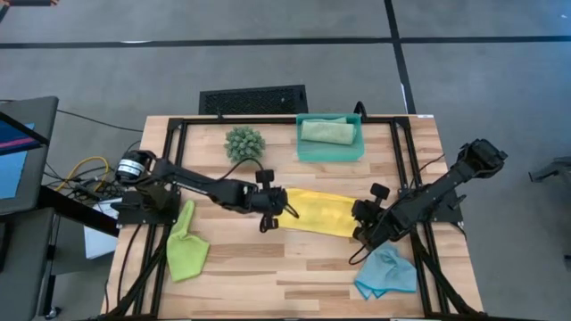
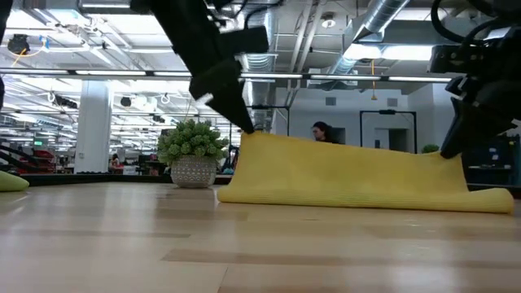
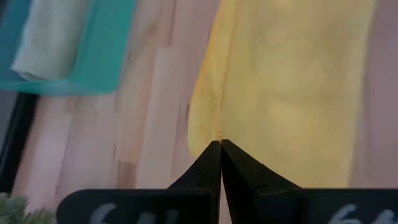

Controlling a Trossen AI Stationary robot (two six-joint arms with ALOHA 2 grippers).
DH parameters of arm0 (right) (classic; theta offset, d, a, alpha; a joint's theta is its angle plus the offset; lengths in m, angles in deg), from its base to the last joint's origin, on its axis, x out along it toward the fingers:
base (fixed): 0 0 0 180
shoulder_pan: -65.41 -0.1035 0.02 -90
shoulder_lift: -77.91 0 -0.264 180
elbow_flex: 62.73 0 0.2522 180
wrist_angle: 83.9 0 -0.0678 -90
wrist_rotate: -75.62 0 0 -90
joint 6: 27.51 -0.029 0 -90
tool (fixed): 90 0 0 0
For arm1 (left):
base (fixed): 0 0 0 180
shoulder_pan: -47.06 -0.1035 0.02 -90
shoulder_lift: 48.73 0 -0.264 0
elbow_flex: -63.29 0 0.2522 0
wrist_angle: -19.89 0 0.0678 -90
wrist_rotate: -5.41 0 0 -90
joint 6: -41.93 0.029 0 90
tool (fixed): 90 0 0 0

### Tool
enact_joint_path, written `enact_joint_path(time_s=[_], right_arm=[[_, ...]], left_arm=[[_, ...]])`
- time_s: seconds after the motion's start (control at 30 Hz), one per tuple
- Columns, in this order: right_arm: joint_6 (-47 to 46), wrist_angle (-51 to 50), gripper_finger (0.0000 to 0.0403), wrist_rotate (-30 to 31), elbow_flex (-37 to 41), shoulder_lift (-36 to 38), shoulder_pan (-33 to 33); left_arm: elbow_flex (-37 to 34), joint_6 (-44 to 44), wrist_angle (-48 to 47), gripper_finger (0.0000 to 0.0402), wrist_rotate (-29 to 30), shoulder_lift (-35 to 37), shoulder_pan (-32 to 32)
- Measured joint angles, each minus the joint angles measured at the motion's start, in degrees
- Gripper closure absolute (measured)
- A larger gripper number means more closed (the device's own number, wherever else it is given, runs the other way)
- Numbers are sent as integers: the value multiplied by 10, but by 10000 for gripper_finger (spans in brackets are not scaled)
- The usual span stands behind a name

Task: Roll microfiber towels into tight, uniform cylinder then place into a basket
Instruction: Roll the yellow microfiber cloth

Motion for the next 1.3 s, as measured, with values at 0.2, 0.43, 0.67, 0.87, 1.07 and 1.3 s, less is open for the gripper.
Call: enact_joint_path(time_s=[0.2, 0.43, 0.67, 0.87, 1.07, 1.3], right_arm=[[0, 1, 392, 4, 0, 0, 4], [49, 35, 392, 23, 0, 0, 15], [114, 121, 392, 24, 44, 0, 51], [140, 161, 392, 23, 64, 0, 79], [131, 158, 392, 12, 64, 0, 84], [56, 60, 395, -15, 15, 3, 46]], left_arm=[[0, -20, -9, 401, -5, -3, -1], [-28, -40, -9, 401, -7, -14, -13], [-30, -50, -11, 401, 7, -14, -13], [-26, -48, -6, 401, 6, -14, -9], [-29, -56, -13, 401, 1, -14, -19], [-30, -15, 31, 401, 2, -14, -20]])
